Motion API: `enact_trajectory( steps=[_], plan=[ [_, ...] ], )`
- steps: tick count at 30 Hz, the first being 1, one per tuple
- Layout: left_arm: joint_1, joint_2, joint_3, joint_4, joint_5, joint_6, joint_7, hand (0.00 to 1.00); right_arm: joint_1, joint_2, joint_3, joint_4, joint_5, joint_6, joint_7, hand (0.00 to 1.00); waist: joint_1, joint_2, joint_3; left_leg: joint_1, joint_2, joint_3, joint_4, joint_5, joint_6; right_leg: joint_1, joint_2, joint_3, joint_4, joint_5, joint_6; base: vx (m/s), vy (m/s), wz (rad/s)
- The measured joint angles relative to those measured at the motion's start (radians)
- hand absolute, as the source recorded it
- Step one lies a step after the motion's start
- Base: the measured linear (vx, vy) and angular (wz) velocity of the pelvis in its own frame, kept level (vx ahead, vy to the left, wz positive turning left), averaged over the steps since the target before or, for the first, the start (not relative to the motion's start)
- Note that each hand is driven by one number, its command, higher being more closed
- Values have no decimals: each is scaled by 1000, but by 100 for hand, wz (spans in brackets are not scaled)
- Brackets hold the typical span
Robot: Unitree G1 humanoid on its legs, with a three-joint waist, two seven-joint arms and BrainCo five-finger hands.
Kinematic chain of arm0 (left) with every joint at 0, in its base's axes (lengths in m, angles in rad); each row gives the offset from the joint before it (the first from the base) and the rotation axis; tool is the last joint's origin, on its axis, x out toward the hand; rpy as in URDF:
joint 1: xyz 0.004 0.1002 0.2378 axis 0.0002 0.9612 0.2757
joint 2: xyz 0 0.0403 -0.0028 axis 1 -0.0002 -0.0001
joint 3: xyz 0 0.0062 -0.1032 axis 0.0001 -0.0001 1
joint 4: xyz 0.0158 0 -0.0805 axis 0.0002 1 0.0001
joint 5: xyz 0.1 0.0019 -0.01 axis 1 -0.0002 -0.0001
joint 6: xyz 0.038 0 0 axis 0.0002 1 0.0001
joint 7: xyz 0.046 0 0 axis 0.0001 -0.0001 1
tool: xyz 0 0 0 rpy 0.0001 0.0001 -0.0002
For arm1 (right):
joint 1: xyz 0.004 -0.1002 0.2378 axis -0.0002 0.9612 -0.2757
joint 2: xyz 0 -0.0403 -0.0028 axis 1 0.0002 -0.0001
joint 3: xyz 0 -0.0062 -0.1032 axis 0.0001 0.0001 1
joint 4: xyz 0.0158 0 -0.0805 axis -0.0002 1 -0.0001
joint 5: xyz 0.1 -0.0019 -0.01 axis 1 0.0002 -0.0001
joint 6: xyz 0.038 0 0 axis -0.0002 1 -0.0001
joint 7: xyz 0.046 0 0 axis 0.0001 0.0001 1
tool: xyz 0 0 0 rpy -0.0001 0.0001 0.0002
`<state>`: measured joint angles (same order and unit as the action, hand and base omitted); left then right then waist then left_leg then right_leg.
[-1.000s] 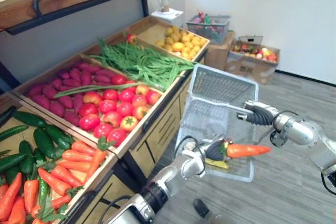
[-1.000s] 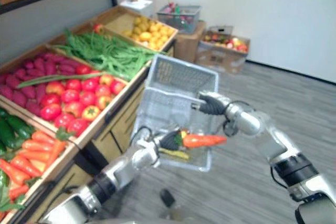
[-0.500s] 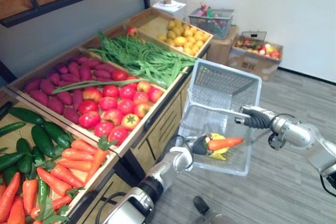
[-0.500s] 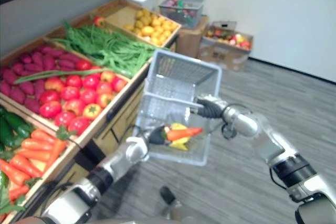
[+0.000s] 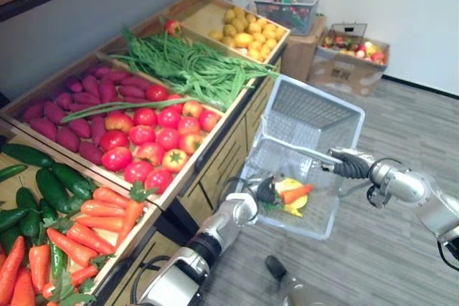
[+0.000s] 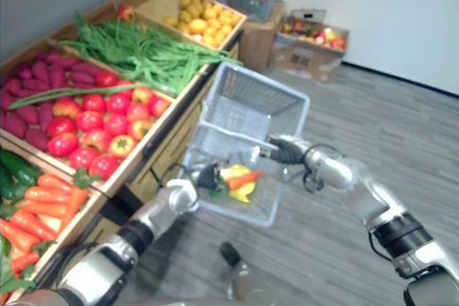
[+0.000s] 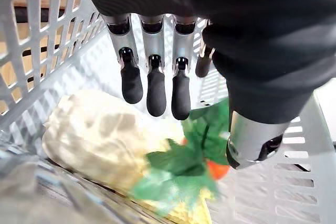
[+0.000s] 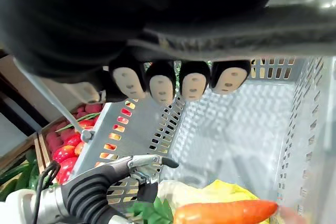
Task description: Pick vegetable in the basket
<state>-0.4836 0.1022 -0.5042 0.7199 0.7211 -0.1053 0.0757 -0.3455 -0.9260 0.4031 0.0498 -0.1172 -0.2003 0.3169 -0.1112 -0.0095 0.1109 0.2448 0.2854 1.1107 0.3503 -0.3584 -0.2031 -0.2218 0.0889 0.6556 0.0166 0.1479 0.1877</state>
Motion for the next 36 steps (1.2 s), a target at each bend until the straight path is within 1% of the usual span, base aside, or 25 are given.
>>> enact_trajectory(
  steps=[7,10,14,15,16,18,19,20,21,23,24,25,26,28,31,32,34,35,36],
  plan=[
    [0,0,-9,-12,-2,-1,0,0,26,0,-3,0,9,0,0,100,3,0,0,-2,-1,-10,-1,0,0,3,-7,-9,0,0,0,-7,12,3],
    [0,5,-41,-71,-3,-3,0,0,50,0,-9,0,9,0,0,100,3,-1,0,-14,0,-30,1,1,3,4,-14,-25,-1,0,0,-24,23,18],
    [9,16,-107,-252,-13,-17,0,0,114,2,-18,-1,5,0,13,100,14,-1,0,-20,7,-52,3,4,5,13,-20,-55,0,0,0,-11,24,18],
    [16,18,-133,-331,-24,-23,-3,0,139,5,-41,-1,-1,0,22,100,21,-1,0,-23,8,-56,3,4,5,16,-21,-60,1,0,0,-11,28,14],
    [20,21,-149,-357,-34,-22,-14,0,149,10,-63,-1,0,-2,21,100,26,-1,0,-24,8,-58,3,4,6,16,-22,-65,2,0,0,-12,33,9],
    [63,40,-192,-462,-65,-43,-28,0,178,38,-149,0,-2,-7,22,100,31,-1,0,-28,8,-68,4,4,6,16,-27,-77,4,0,0,-9,39,18],
    [91,58,-196,-558,-100,-51,-39,0,205,50,-181,9,-2,-9,22,100,33,-1,0,-36,9,-85,4,6,10,17,-34,-102,7,0,0,-12,34,29],
    [99,69,-199,-593,-128,-62,-43,0,213,57,-188,15,-3,-9,21,100,35,-1,0,-38,9,-91,4,7,11,17,-35,-109,10,0,0,-26,30,40],
    [118,81,-201,-665,-163,-87,-43,0,217,95,-200,51,-4,-9,21,100,36,-1,0,-46,11,-110,5,9,14,17,-39,-129,17,0,0,-24,21,29],
    [139,82,-213,-759,-202,-115,-41,0,226,137,-206,106,-11,-8,14,100,42,-1,0,-53,12,-127,9,10,16,17,-47,-155,20,0,-1,-26,14,29],
    [142,82,-223,-809,-219,-136,-38,0,237,164,-214,134,-27,-6,0,100,53,0,0,-61,12,-138,13,10,16,18,-51,-166,20,-1,-1,-42,10,37],
    [152,97,-239,-895,-260,-160,-42,0,254,227,-257,189,-40,5,-10,100,66,0,0,-75,15,-159,22,10,18,18,-61,-187,20,-3,-5,-43,7,39],
    [164,104,-240,-926,-280,-172,-45,0,258,251,-277,214,-42,12,-15,100,70,1,-1,-83,16,-171,24,10,19,19,-65,-198,20,-3,-5,-50,4,51],
    [196,143,-249,-1013,-333,-182,-61,0,283,321,-375,304,-42,31,-62,100,88,1,-1,-111,18,-219,34,13,26,22,-83,-247,21,-7,-11,-47,-5,60],
    [238,202,-253,-1065,-434,-184,-80,0,294,396,-481,385,-42,66,-128,100,95,1,-2,-142,20,-282,39,16,34,34,-106,-310,21,-11,-18,-37,-11,60],
    [250,215,-255,-1080,-449,-184,-81,0,299,419,-514,410,-42,67,-144,100,100,3,-7,-155,20,-307,41,17,35,37,-113,-334,21,-13,-20,-36,-15,75],
    [266,226,-256,-1118,-490,-184,-81,0,321,466,-579,457,-42,72,-190,100,115,4,-25,-190,19,-355,43,23,46,36,-129,-385,20,-16,-25,-24,-14,70],
    [275,227,-255,-1144,-519,-185,-79,0,332,491,-611,484,-42,83,-214,100,119,4,-37,-211,18,-389,48,27,53,37,-140,-421,20,-19,-30,-22,-6,82],
    [283,228,-254,-1167,-525,-186,-79,0,334,517,-647,518,-42,92,-237,100,129,4,-47,-233,17,-422,50,32,59,39,-150,-458,20,-19,-30,-23,-2,78]
  ],
)
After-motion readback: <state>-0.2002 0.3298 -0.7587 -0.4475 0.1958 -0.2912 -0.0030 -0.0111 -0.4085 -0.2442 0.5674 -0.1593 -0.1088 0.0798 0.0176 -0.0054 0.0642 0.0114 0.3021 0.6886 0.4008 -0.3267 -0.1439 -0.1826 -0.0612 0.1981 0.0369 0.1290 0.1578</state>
